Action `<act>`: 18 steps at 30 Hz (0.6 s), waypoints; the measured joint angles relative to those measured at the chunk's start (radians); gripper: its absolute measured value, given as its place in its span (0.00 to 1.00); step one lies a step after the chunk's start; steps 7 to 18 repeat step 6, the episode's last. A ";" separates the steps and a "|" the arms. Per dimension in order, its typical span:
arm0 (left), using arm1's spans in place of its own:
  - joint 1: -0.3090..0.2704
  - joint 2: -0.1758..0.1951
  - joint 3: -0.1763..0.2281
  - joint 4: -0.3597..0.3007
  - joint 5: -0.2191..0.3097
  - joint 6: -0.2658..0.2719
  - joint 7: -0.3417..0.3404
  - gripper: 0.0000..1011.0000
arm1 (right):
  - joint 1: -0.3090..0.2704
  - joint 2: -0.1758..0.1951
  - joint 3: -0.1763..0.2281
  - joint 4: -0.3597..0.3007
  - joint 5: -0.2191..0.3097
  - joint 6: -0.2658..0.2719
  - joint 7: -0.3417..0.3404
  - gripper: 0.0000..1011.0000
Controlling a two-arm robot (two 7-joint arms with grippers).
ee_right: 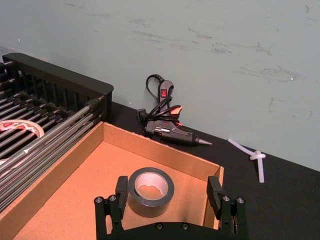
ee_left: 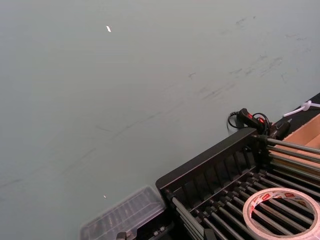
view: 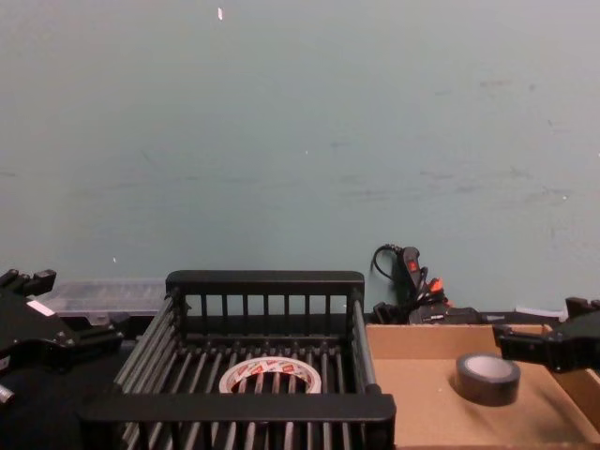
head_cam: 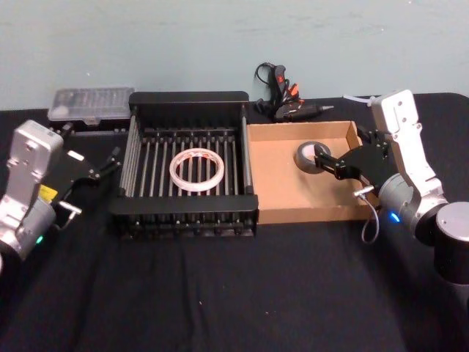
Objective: Pick up the white tape and place it into the black box , Pick up the silver tape and place it into the brown box.
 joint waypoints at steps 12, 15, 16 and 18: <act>0.000 0.000 0.000 0.000 0.000 0.000 0.000 0.99 | 0.000 0.000 0.000 0.000 0.000 0.000 0.000 0.99; 0.000 0.000 0.000 0.000 0.000 0.000 0.000 0.99 | 0.000 0.000 0.000 0.000 0.000 0.000 0.000 0.99; 0.000 0.000 0.000 0.000 0.000 0.000 0.000 0.99 | 0.000 0.000 0.000 0.000 0.000 0.000 0.000 0.99; 0.000 0.000 0.000 0.000 0.000 0.000 0.000 0.99 | 0.000 0.000 0.000 0.000 0.000 0.000 0.000 0.99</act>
